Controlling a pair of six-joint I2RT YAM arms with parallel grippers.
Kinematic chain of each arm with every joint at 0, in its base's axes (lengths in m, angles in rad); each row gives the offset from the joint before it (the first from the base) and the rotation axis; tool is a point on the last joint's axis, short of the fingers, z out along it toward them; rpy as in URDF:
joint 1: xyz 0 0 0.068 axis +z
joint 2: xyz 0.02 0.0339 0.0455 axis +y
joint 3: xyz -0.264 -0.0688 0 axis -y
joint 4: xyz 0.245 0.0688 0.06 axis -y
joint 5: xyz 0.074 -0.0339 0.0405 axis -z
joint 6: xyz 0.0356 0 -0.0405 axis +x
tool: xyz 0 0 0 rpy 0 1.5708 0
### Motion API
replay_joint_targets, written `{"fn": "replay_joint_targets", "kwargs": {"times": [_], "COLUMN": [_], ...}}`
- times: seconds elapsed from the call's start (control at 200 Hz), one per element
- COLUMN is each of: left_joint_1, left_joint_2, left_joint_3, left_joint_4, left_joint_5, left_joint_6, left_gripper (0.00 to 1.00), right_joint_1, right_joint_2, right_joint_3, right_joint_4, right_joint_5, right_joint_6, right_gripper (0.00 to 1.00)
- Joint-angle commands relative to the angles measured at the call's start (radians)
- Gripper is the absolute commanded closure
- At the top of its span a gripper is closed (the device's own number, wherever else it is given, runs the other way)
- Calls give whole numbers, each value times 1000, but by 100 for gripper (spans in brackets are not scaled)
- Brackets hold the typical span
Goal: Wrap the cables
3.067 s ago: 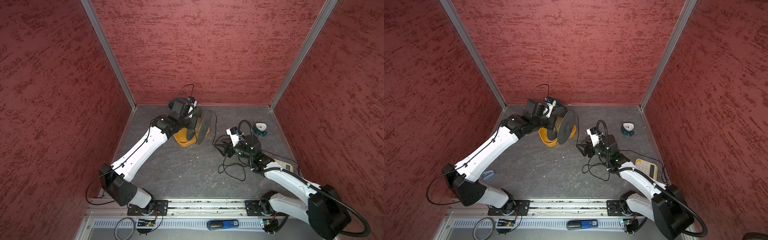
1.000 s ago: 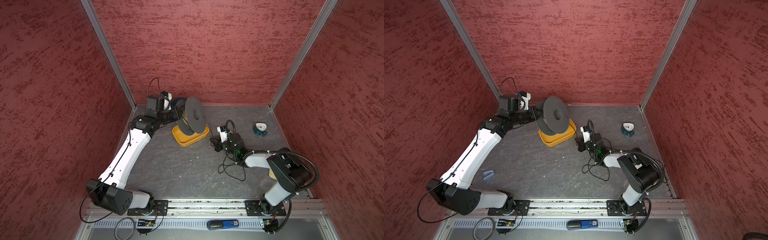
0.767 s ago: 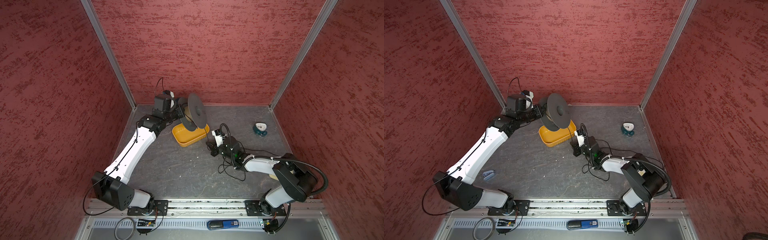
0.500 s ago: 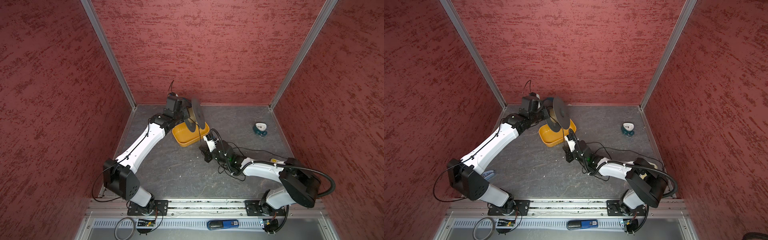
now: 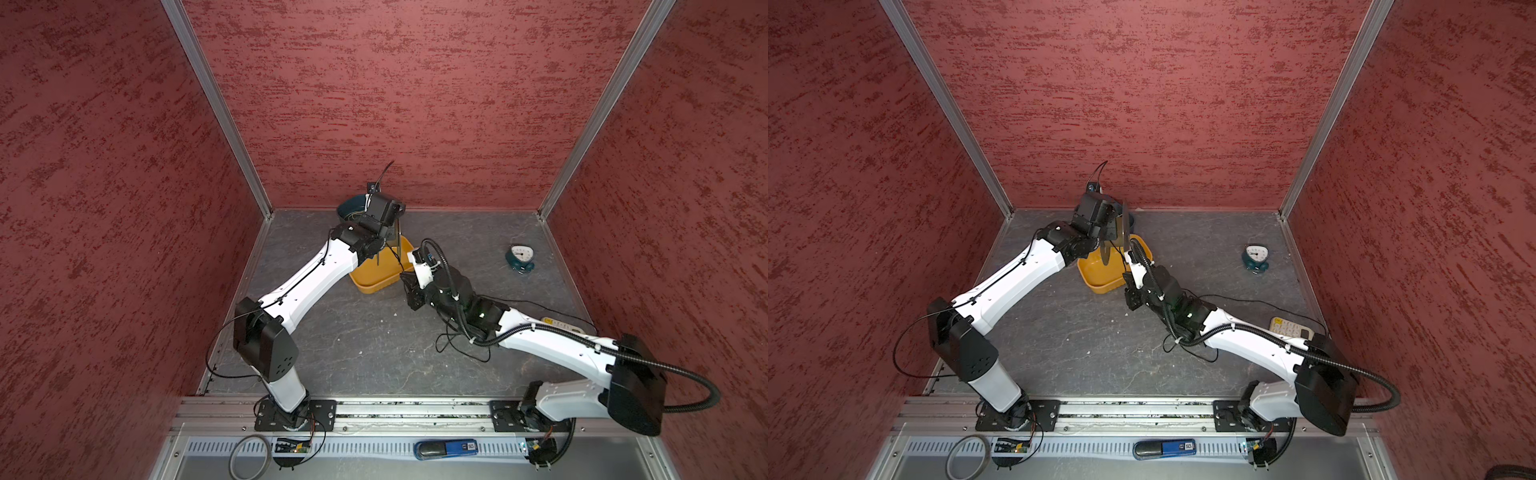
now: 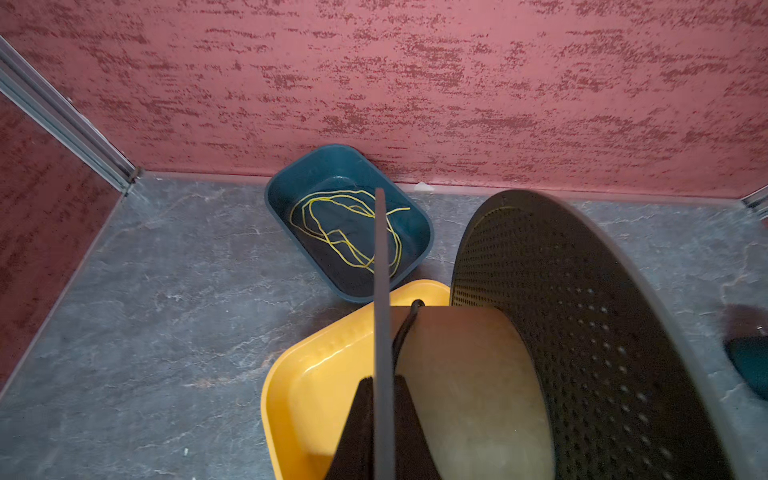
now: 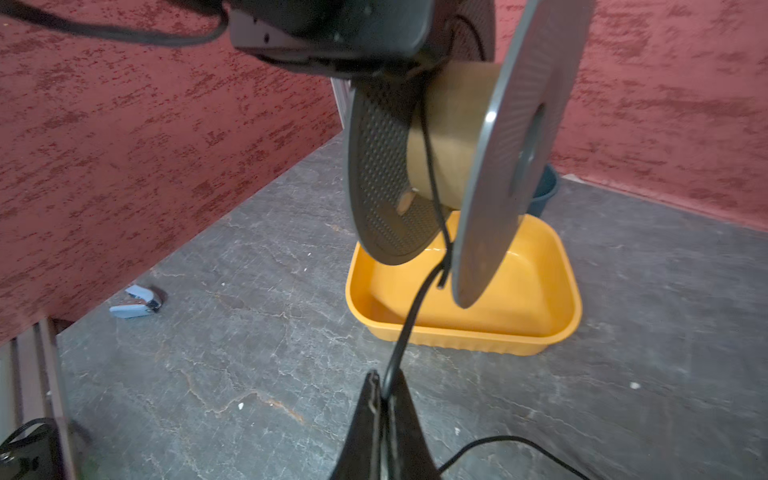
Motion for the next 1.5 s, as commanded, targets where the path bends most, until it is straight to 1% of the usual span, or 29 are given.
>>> {"fn": "replay_joint_targets", "kwargs": {"times": [0.0,0.11,0.23,0.401,0.471,0.556,0.641,0.721,0.837,0.892,0.957,1.042,1.147,1.278,1.438,1.498], "left_joint_1": [-19,-47,-63,-80,-83,-86,-93,-95,-98,-99,-98,-98,-99,-96,-97,-98], "left_joint_2": [-8,-2,-5,-13,-16,-29,-47,-67,-95,-99,-98,-103,-126,-166,-208,-217], "left_joint_3": [37,67,90,99,101,83,54,29,-11,-18,-17,-18,-40,-74,-115,-118], "left_joint_4": [18,-36,-89,-157,-181,-185,-180,-178,-152,-156,-171,-178,-157,-138,-84,-80], "left_joint_5": [-105,-131,-101,-14,-13,-7,-6,5,55,51,45,61,78,72,88,92], "left_joint_6": [78,102,105,114,114,129,156,175,206,204,201,206,219,247,279,285], "left_gripper": [100,100,100,100,100,100,100,100,100,100,100,100,100,100,100,100], "right_joint_1": [9,9,8,-2,-19,-53,-86,-117,-159,-174,-184,-210,-251,-309,-368,-378], "right_joint_2": [-31,-33,-33,-23,-19,-10,6,26,66,79,81,87,97,105,124,168], "right_joint_3": [42,66,61,43,39,49,75,109,171,194,194,193,202,199,218,232], "right_joint_4": [-68,-79,-34,101,153,175,164,142,82,65,81,89,75,67,72,72], "right_joint_5": [139,272,370,440,450,427,381,344,279,269,247,175,103,34,-52,-82], "right_joint_6": [-70,-103,-140,-184,-195,-185,-169,-164,-156,-152,-148,-129,-102,-73,-67,-67], "right_gripper": [100,100,100,100,100,100,100,100,100,100,100,99,98,96,95,94]}}
